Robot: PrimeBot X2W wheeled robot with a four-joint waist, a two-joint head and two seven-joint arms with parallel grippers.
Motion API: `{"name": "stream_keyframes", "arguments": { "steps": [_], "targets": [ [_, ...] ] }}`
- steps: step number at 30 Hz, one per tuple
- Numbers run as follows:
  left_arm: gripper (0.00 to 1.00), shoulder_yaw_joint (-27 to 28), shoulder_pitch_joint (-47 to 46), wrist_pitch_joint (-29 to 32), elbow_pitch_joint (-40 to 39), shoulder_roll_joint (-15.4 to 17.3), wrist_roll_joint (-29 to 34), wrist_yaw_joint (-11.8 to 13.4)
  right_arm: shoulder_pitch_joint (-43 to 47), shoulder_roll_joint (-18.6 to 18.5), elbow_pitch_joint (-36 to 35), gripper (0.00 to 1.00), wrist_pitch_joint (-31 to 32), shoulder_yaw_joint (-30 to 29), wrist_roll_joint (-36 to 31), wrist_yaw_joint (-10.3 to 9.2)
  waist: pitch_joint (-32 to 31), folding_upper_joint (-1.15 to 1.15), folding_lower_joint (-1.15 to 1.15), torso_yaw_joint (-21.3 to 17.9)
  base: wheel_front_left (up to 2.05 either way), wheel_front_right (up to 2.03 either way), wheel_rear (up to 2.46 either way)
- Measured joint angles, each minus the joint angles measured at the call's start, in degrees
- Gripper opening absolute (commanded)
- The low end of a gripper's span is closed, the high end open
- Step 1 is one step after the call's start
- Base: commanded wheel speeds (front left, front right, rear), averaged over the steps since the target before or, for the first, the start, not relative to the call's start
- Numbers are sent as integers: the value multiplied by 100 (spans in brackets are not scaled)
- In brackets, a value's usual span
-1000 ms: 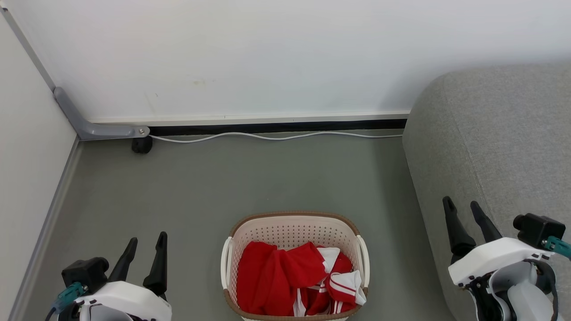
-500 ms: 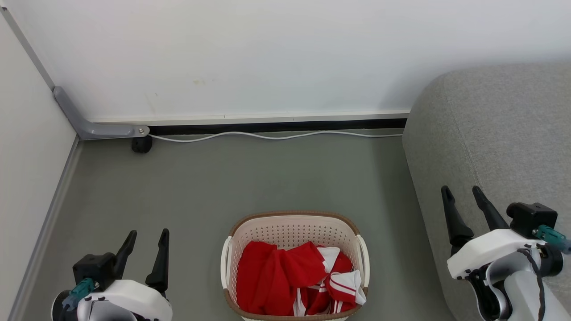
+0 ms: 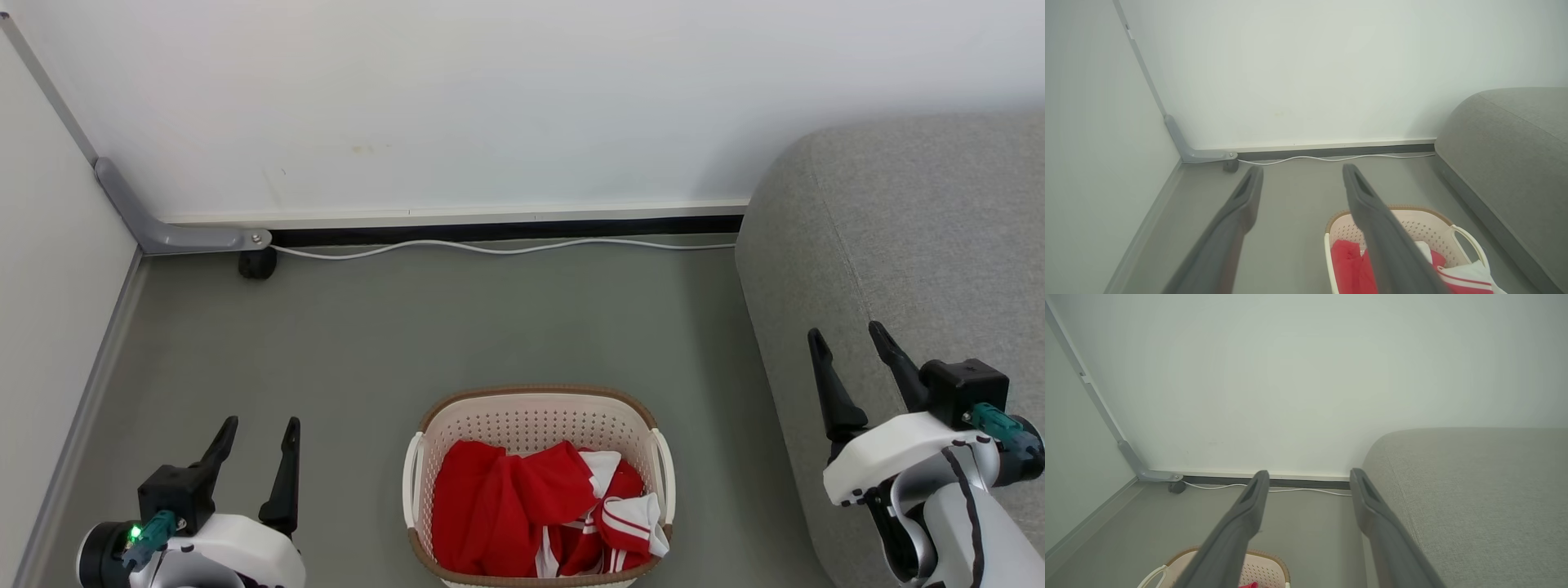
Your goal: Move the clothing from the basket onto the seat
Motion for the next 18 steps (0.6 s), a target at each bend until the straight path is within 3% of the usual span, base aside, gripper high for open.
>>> {"name": "stream_keyframes", "arguments": {
  "steps": [7,18],
  "targets": [
    [100,162,-95,-101,18,-38,347,-2,-94,0,44,100,-97,-232,-396,1,13,0,0,0,0,0,0],
    [100,350,-95,-102,-2,-163,377,-35,-93,75,62,100,-100,-582,-591,1,48,0,0,-15,0,0,0]
  ]
}}
